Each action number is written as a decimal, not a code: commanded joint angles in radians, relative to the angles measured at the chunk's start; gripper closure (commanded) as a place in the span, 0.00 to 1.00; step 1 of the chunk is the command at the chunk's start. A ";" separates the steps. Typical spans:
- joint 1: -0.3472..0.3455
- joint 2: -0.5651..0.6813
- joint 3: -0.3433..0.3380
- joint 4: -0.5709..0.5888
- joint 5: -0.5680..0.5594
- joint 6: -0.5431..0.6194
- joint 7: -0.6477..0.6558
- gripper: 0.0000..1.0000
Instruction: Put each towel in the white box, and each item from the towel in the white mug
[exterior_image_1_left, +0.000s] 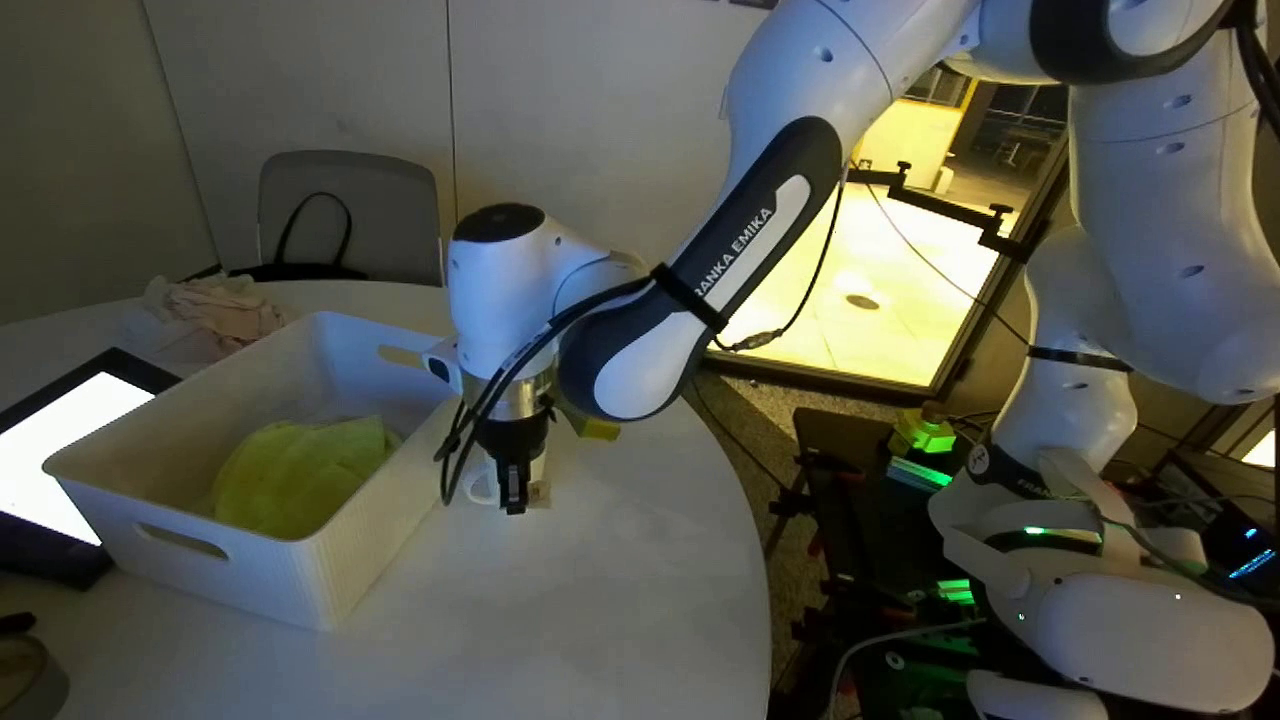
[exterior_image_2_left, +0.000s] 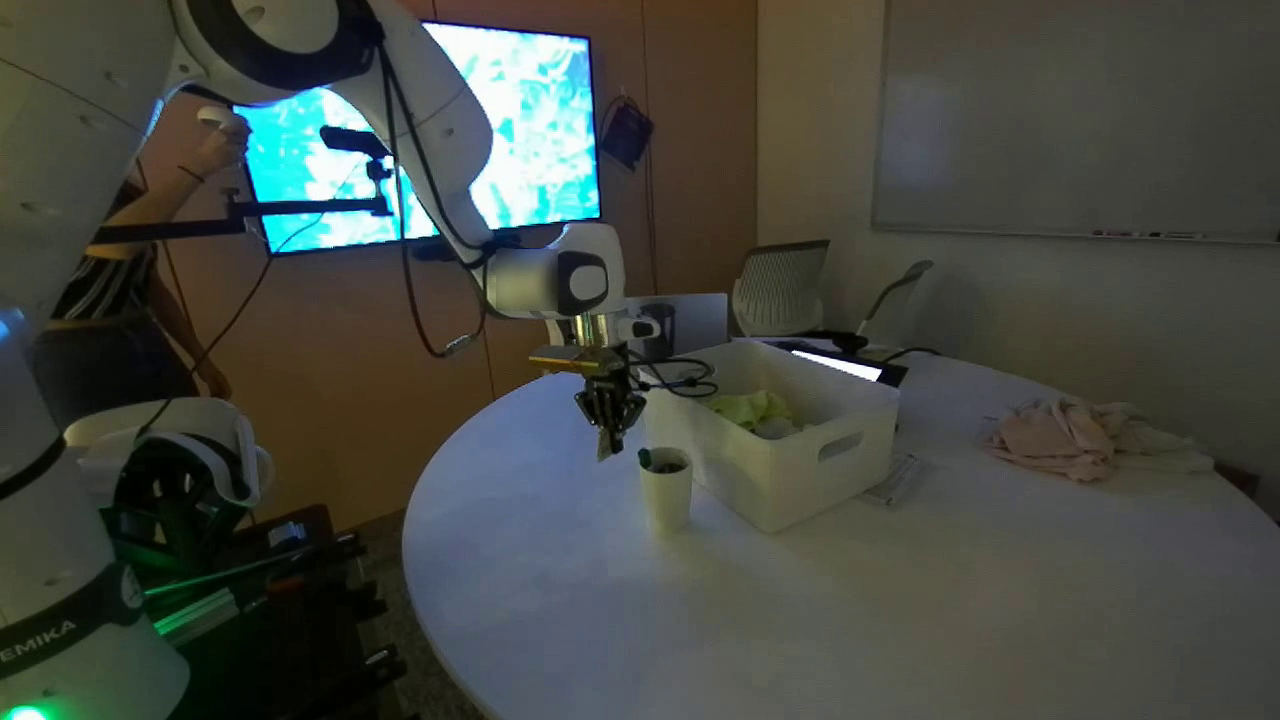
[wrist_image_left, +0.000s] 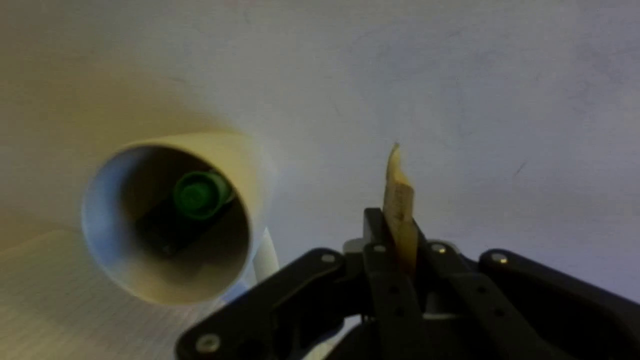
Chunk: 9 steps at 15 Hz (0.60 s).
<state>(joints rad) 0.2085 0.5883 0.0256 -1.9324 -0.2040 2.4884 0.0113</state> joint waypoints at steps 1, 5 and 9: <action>0.015 -0.078 -0.029 -0.037 -0.042 -0.007 0.054 0.91; 0.023 -0.104 -0.070 -0.041 -0.117 0.001 0.103 0.92; 0.018 -0.111 -0.100 -0.033 -0.196 -0.001 0.118 0.93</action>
<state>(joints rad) 0.2132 0.5104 -0.0466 -1.9476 -0.3409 2.4882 0.0998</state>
